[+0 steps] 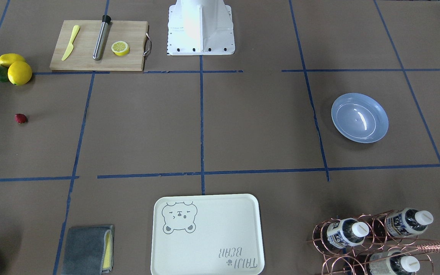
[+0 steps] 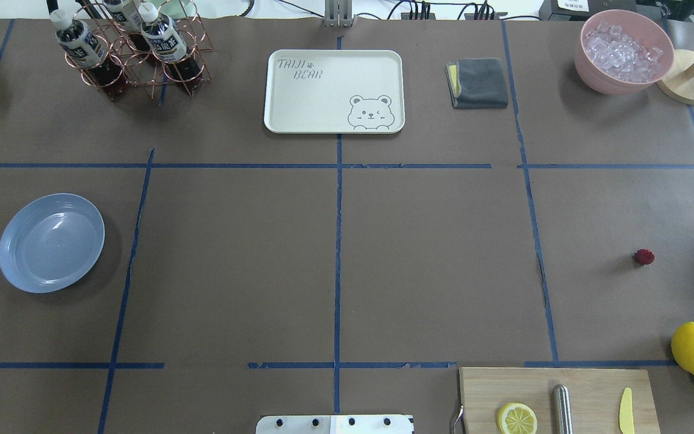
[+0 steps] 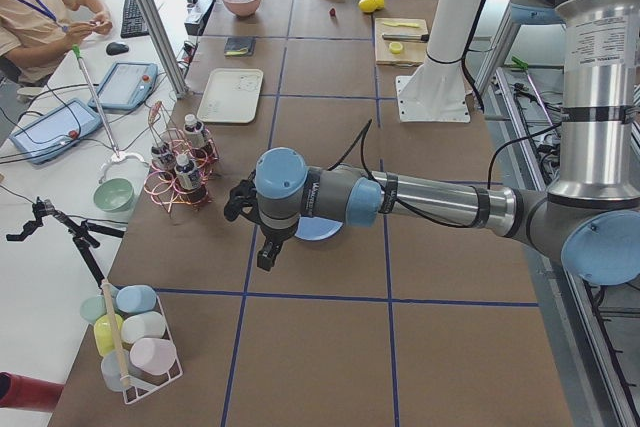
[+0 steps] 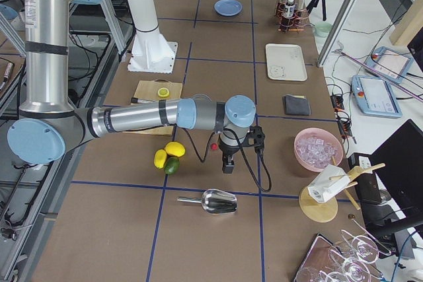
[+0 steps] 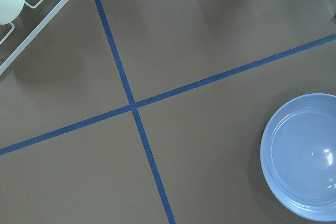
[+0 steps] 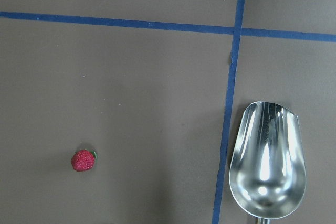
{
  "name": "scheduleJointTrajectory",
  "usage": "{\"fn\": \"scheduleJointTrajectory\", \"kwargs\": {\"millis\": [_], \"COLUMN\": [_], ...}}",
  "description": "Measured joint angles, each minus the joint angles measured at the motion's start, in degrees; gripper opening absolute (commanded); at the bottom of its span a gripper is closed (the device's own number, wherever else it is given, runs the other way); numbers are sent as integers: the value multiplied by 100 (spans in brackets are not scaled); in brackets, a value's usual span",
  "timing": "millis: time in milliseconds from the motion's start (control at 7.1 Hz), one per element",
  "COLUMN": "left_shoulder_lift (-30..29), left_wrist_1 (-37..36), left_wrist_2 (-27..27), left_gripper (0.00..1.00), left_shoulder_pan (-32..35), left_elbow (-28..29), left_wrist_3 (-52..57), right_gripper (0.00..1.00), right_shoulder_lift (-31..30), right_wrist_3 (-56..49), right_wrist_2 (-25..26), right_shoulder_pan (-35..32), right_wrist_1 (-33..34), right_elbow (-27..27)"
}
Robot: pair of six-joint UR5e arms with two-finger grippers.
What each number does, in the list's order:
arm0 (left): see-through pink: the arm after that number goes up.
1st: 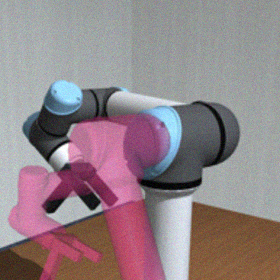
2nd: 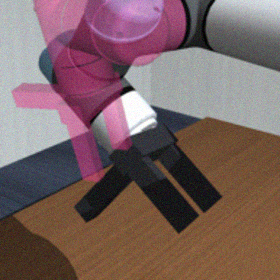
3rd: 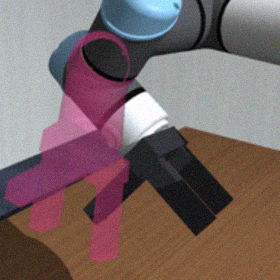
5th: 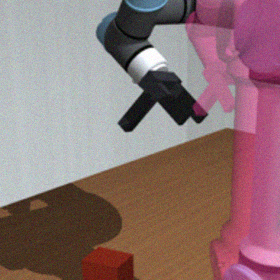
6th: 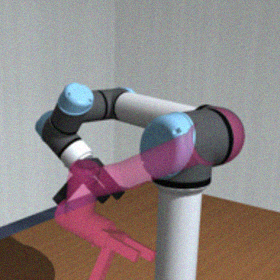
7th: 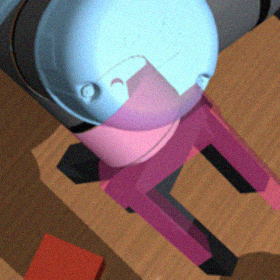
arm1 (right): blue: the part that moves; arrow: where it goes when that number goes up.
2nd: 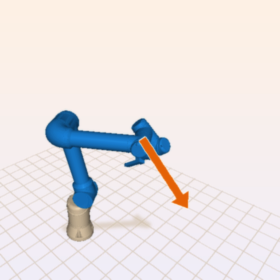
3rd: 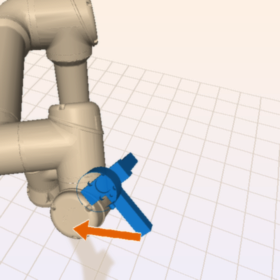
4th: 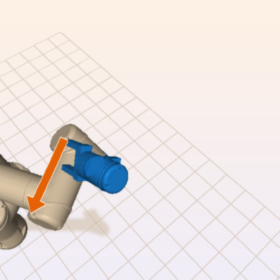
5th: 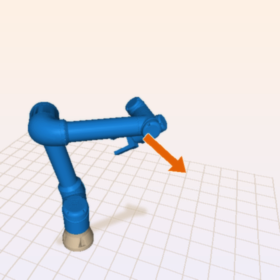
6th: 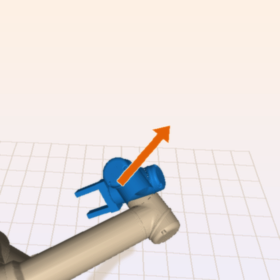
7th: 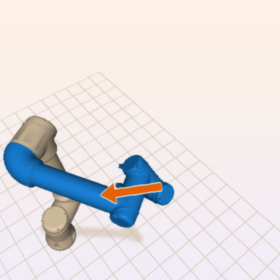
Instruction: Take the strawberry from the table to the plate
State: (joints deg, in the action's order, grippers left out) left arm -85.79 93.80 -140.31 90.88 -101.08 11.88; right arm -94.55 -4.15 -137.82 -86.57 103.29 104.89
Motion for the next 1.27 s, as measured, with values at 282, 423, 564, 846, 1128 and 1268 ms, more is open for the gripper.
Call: {"fn": "scheduleJointTrajectory", "kwargs": {"millis": [282, 423, 564, 846, 1128, 1268], "left_shoulder_lift": [68, 88, 92, 79, 11, -59], "left_wrist_1": [297, 533, 850, 1679, 2631, 3086], "left_wrist_2": [-367, -522, -575, -384, 161, 255], "left_gripper": [100, 100, 100, 100, 96, 92], "left_shoulder_pan": [-36, -202, -511, -1287, -2019, -2335], "left_elbow": [213, 313, 438, 730, 1130, 1360], "left_wrist_3": [11, -118, -359, -1225, -2351, -2823], "right_gripper": [100, 100, 100, 100, 100, 100], "right_shoulder_lift": [-18, -21, -21, -19, -26, -28], "right_wrist_3": [-6, -5, 4, 13, 19, 20], "right_wrist_2": [1, -7, -67, -229, -277, -284], "right_shoulder_pan": [1, 9, 13, 20, 31, 36], "right_wrist_1": [-1, -1, -4, -73, -185, -198], "right_elbow": [3, 6, 13, 15, -6, -10]}}
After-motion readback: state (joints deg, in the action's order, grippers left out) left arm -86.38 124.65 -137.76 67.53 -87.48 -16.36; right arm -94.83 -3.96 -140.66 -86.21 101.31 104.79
